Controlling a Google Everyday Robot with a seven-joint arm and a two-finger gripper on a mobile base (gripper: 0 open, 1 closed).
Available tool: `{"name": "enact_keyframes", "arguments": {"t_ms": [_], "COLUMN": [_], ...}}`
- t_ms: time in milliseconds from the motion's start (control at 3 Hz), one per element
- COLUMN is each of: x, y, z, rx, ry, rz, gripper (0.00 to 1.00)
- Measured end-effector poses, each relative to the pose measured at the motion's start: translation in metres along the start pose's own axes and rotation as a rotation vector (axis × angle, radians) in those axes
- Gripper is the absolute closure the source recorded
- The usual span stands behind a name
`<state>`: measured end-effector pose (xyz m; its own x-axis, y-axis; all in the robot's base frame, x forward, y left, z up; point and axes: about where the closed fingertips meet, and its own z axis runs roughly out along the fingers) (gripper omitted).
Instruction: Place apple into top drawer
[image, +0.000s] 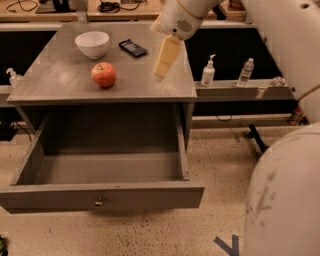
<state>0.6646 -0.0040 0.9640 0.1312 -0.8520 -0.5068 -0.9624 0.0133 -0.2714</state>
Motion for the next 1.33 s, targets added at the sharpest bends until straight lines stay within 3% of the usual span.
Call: {"name": "enact_keyframes", "arguments": {"t_ms": [333,667,1000,1333], "x": [-0.042,-0.069,-0.079,-0.082], "y": [-0.04,-0.068,-0.09,-0.093], "z": [0.038,0.071,0.113,0.147], "rx": [0.062,0.144,0.214,0.208], "ry": [-0.184,-0.265,-0.28,-0.298], "rz": [0.068,0.144,0.215,0.263], "gripper": [0.0,0.0,0.0,0.0]}}
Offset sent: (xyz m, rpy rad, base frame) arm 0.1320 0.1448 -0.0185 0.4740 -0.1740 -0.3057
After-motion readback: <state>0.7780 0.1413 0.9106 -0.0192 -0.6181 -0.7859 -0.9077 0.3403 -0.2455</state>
